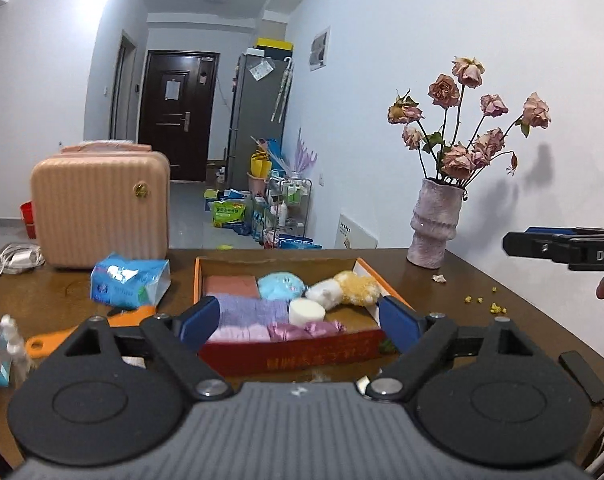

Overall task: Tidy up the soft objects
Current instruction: 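Withdraw both grippers from the box toward the blue tissue pack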

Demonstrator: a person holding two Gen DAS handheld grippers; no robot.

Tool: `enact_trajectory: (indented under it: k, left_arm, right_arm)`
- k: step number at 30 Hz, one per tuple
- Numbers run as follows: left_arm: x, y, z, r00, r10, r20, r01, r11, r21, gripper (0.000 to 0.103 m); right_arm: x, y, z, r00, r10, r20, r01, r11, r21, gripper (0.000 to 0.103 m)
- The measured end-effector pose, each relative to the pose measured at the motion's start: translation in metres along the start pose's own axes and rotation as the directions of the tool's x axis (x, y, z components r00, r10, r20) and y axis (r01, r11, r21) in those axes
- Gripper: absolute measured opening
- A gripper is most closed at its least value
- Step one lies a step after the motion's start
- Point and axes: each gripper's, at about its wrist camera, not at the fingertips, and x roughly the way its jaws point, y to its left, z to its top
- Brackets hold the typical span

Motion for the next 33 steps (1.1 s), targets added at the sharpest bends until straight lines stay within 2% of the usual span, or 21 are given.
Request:
enact_trajectory:
  k: [5, 9, 14, 20, 26, 33]
  left_arm:
    - [-0.038, -0.014, -0.039, 0.999, 0.018, 0.033, -0.018, 1.0, 0.014, 0.088]
    - [-0.062, -0.028, -0.072, 0.998, 0.041, 0.046, -0.042, 0.999, 0.026, 0.092]
    - [-0.083, -0.04, -0.108, 1.0, 0.023, 0.006, -0.023, 1.0, 0.011, 0.092]
    - [-0.113, -0.046, -0.143, 1.0, 0.007, -0.021, -0.008, 1.0, -0.022, 0.092]
    - [-0.128, -0.043, -0.161, 0.999, 0.002, -0.04, -0.004, 0.999, -0.037, 0.092]
    - [-0.105, -0.042, -0.159, 0.997, 0.001, -0.074, -0.005, 0.999, -0.05, 0.092]
  right_arm:
    - [-0.033, 0.013, -0.039, 0.999, 0.003, 0.048, -0.002, 1.0, -0.014, 0.083]
    - [-0.05, 0.025, -0.073, 0.999, 0.001, 0.049, 0.001, 0.999, -0.037, 0.083]
    - [-0.072, 0.037, -0.117, 1.0, -0.012, 0.023, 0.013, 0.999, -0.043, 0.084]
    - [-0.108, 0.05, -0.168, 1.0, 0.002, -0.015, -0.002, 1.0, 0.017, 0.084]
    - [-0.134, 0.059, -0.198, 0.999, 0.016, -0.027, -0.014, 0.997, 0.073, 0.087]
    - [-0.122, 0.047, -0.203, 1.0, -0.007, -0.029, 0.01, 0.992, 0.122, 0.087]
